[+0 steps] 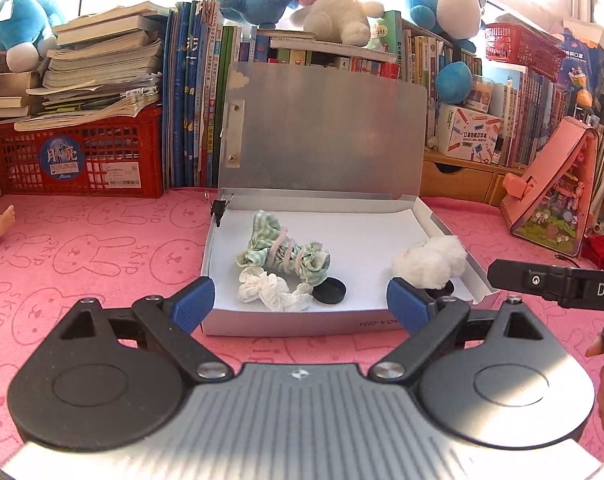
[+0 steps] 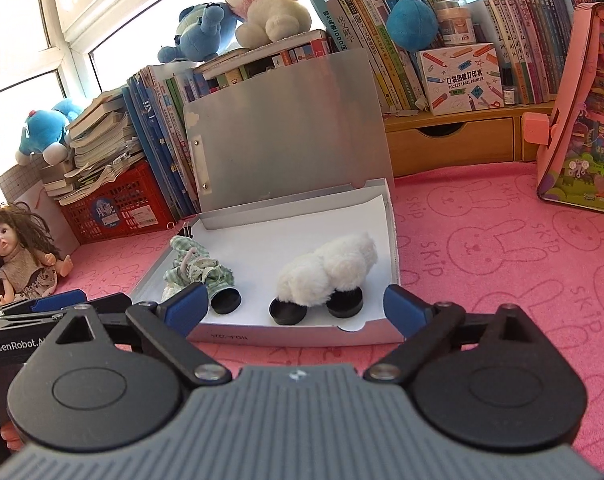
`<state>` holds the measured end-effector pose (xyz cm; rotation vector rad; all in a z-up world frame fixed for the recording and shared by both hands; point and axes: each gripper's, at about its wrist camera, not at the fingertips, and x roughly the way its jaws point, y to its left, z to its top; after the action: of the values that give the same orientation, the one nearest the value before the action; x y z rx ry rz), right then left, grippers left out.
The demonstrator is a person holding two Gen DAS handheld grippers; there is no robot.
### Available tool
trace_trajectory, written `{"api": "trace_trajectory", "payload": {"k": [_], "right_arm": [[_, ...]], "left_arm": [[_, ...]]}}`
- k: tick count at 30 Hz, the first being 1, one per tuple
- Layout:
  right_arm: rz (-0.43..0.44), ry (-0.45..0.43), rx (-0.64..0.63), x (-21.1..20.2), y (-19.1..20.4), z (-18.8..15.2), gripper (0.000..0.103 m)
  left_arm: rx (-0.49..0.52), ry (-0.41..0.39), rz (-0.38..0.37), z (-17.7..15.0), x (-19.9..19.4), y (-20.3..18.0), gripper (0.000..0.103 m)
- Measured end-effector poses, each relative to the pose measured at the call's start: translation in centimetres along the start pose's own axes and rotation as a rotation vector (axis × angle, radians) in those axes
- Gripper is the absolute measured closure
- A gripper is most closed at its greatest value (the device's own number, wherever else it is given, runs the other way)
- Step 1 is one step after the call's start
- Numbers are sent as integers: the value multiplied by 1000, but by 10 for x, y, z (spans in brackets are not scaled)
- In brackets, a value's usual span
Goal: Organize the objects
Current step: 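Move both grippers back toward the purple plush and red knitted item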
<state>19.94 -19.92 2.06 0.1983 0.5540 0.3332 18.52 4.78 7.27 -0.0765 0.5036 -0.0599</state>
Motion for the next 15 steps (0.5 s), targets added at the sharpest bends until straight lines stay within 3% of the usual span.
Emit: {"api": "trace_trajectory", "payload": {"k": [15], "right_arm": [[-128,-61,-136,-60,17,-65,2]], "left_arm": [[85,-44,36,-76,-68,-1,7]]}}
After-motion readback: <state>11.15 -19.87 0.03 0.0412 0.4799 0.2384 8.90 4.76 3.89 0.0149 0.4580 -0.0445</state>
